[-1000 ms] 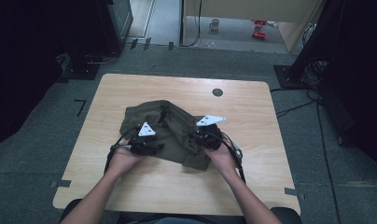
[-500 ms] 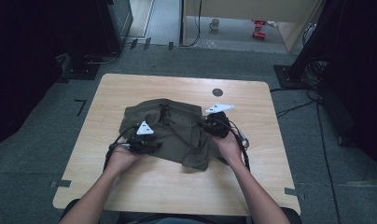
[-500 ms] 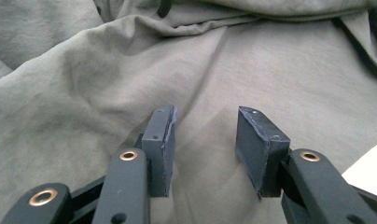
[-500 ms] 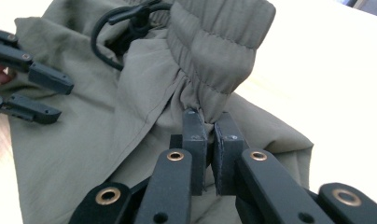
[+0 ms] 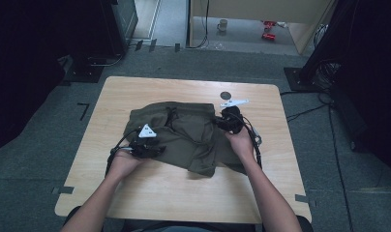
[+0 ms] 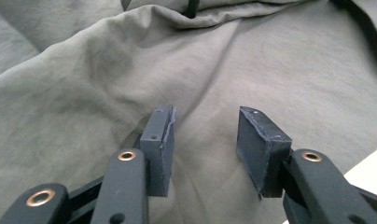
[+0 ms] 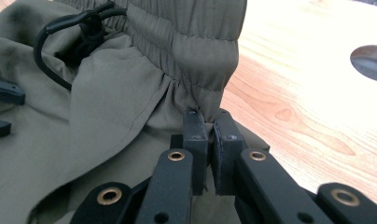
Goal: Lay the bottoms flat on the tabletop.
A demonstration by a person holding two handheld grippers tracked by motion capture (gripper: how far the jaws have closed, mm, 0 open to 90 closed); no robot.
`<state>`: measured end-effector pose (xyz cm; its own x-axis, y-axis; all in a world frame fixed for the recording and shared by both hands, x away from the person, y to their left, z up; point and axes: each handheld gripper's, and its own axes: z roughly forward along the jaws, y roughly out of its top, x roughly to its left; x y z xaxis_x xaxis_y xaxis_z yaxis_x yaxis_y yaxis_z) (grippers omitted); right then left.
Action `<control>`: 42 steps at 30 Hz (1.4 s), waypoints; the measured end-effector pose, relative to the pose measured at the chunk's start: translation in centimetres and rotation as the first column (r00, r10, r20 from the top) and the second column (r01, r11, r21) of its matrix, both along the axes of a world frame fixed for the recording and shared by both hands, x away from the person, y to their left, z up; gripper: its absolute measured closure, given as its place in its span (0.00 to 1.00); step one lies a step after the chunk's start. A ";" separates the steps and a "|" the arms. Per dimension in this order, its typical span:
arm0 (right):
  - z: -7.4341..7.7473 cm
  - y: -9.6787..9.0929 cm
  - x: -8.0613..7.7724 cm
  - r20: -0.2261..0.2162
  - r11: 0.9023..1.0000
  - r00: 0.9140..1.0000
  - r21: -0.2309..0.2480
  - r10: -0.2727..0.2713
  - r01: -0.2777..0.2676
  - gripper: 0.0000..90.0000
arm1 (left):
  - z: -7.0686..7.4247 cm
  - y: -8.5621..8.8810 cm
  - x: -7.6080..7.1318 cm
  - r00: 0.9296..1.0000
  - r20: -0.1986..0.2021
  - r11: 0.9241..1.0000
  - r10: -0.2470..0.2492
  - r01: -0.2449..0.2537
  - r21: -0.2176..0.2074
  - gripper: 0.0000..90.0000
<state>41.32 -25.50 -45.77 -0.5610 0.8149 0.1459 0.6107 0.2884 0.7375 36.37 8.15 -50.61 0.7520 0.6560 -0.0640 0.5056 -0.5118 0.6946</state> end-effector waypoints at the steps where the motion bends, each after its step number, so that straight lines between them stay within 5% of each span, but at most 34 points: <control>1: 0.0 -0.1 0.1 0.004 1.000 1.000 -0.002 -0.002 0.002 0.96 | 0.0 0.1 0.1 1.000 0.003 1.000 0.005 -0.005 0.000 0.63; 9: 0.3 -1.2 0.9 0.008 0.999 0.999 -0.012 -0.035 0.035 0.96 | 0.0 0.9 0.8 0.999 0.018 0.999 0.040 -0.040 0.016 0.63; 17: 0.0 -3.2 1.3 -0.032 0.997 0.996 0.001 -0.083 0.083 0.96 | 0.0 1.2 1.1 0.998 0.023 0.998 0.052 -0.053 0.026 0.62; 27: 0.3 -5.7 2.3 -0.048 0.993 0.992 -0.030 -0.120 0.119 0.96 | -0.3 2.0 2.9 0.993 0.076 0.995 0.093 -0.095 0.024 0.63; 37: 0.2 -6.1 4.9 -0.036 0.988 0.988 -0.045 -0.151 0.149 0.96 | 0.2 1.8 4.9 0.993 0.010 0.993 0.119 -0.118 -0.016 0.61; 42: -1.6 -6.7 6.4 -0.007 0.981 0.981 -0.020 -0.194 0.194 0.95 | 0.4 1.4 4.8 0.994 -0.016 0.991 0.108 -0.109 -0.074 0.61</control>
